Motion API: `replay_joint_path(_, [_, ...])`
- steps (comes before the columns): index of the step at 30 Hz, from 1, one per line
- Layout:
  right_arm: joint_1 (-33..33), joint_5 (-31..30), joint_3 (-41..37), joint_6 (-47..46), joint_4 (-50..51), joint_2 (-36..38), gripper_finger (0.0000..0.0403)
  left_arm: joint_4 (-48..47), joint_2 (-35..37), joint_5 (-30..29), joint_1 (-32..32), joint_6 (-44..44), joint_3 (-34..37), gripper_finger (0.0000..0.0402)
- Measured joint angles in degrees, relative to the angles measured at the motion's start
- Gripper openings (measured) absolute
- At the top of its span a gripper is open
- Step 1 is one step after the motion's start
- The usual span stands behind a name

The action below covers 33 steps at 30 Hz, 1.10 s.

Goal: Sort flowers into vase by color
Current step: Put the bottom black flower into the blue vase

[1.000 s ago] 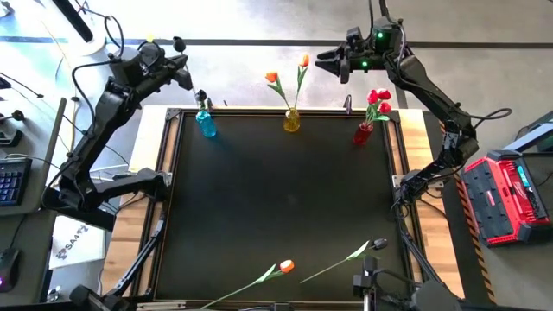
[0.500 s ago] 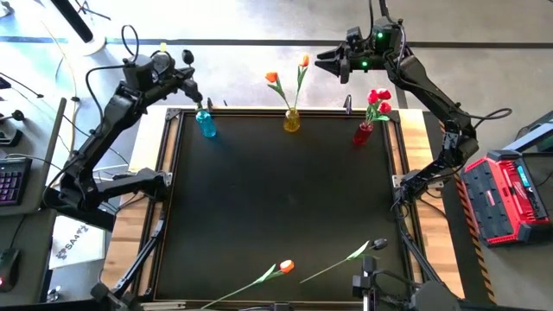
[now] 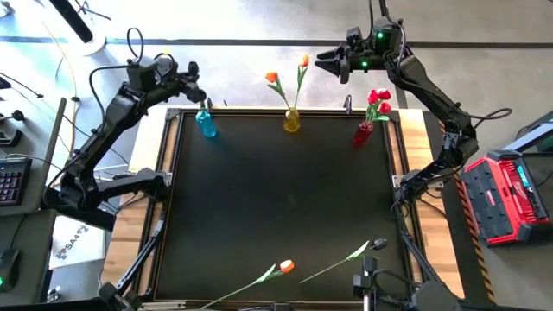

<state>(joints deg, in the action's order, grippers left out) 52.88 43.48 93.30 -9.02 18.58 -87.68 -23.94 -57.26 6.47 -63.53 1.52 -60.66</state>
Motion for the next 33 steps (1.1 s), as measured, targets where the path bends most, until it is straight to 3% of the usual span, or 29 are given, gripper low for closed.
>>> replay_joint_path(5, [0.0,0.0,0.0,0.0,0.0,0.0,0.019,-0.5,0.0,0.4,0.7,1.0,0.0,0.0146])
replay_joint_path(10, [0.0,0.0,0.0,0.0,0.0,0.0,0.019,-0.4,0.0,0.5,1.3,1.3,0.0,0.0172])
replay_joint_path(22, [0.0,0.1,0.0,0.0,0.0,0.0,0.019,-7.9,0.1,5.1,4.8,0.8,-1.4,0.0177])
replay_joint_path(33, [0.0,-0.1,0.0,-1.5,-3.8,0.0,0.019,-4.4,0.8,5.0,5.5,2.8,-1.5,0.0177])
